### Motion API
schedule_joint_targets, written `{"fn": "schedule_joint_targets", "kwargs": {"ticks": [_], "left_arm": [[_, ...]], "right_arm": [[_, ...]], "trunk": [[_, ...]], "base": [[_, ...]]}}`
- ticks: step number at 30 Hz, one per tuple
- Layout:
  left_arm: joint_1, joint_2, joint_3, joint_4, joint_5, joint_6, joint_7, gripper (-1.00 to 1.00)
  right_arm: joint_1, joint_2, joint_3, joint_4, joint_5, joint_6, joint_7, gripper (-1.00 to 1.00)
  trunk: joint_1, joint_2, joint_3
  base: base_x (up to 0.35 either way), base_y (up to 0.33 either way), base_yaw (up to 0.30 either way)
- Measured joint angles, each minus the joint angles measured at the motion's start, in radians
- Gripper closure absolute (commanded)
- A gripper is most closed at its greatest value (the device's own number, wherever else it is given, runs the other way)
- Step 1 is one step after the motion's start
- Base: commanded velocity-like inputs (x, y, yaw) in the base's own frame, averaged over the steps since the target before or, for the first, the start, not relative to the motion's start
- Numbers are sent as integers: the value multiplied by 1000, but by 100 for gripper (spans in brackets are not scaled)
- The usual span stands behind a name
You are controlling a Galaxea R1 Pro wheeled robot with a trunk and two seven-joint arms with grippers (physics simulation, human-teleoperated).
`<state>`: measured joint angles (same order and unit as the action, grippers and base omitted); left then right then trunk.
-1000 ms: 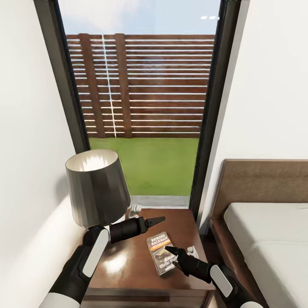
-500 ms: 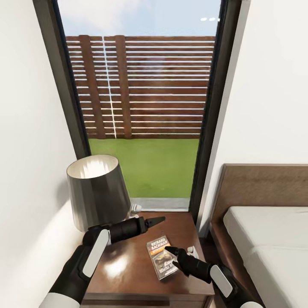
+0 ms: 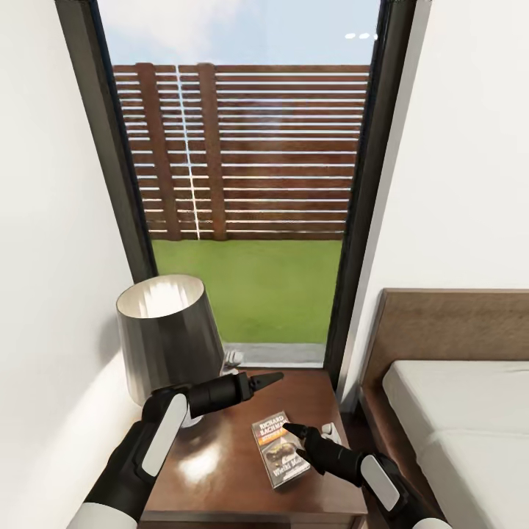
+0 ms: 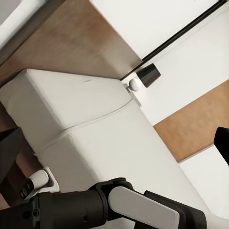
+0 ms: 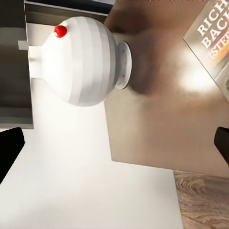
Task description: In the bedroom, move the book from the bed onto either nightstand, and place the two sandals side by side next to the bed.
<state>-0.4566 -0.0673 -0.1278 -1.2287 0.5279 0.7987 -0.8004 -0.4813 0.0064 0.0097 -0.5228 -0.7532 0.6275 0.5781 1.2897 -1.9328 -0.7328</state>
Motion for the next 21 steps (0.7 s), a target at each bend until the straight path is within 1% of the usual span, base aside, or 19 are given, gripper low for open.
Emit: {"fn": "schedule_joint_targets", "kwargs": {"ticks": [21], "left_arm": [[0,-1,-1,0,-1,0,0,-100]], "right_arm": [[0,0,0,0,0,0,0,-100]], "trunk": [[-81,147,66]], "base": [[0,0,0]]}}
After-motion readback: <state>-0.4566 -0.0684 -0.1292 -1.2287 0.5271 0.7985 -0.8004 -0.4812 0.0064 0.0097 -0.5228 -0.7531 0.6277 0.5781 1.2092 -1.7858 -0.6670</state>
